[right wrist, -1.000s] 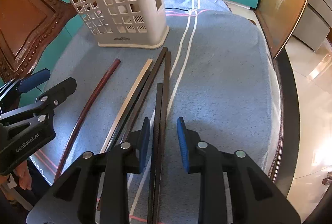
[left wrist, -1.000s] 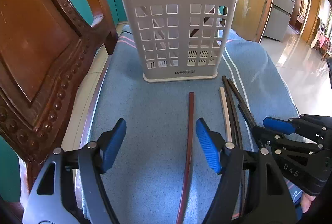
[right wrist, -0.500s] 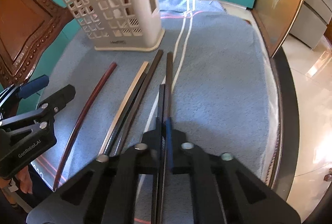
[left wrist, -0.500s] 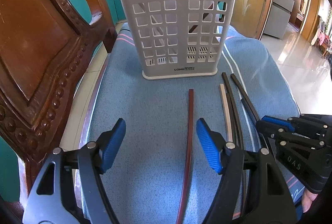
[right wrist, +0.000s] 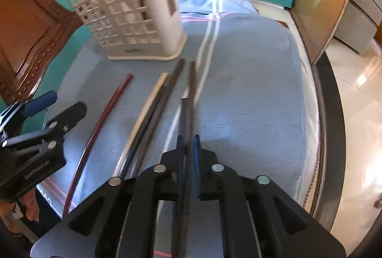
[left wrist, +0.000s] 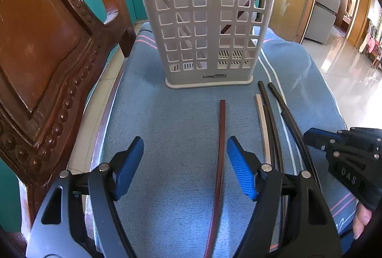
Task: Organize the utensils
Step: 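Lower the right gripper onto a dark brown chopstick and close on it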
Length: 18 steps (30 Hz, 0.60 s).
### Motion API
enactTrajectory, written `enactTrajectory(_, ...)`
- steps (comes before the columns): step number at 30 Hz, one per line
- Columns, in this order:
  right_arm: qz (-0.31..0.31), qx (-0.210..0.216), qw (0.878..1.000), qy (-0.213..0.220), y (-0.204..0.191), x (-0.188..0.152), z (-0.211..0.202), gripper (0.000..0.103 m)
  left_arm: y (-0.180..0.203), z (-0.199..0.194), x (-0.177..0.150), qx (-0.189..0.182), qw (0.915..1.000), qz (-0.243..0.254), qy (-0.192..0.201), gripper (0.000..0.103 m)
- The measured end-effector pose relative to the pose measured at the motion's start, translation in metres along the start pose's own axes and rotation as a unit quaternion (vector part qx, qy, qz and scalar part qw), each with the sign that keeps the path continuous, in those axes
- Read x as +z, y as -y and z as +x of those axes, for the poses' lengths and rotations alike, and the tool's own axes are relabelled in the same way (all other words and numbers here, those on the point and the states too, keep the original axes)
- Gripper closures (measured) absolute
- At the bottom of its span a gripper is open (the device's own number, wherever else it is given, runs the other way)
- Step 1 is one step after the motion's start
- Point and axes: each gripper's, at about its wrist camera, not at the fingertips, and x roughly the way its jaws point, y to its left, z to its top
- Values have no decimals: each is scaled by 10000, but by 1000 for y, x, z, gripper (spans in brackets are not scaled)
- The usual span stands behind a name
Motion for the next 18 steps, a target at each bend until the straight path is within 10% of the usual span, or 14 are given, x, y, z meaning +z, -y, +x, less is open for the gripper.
enactTrajectory(18, 224, -293, 9993, -17, 17, 6, 4, 84, 4, 21, 0, -229, 9993, 0, -285, 30)
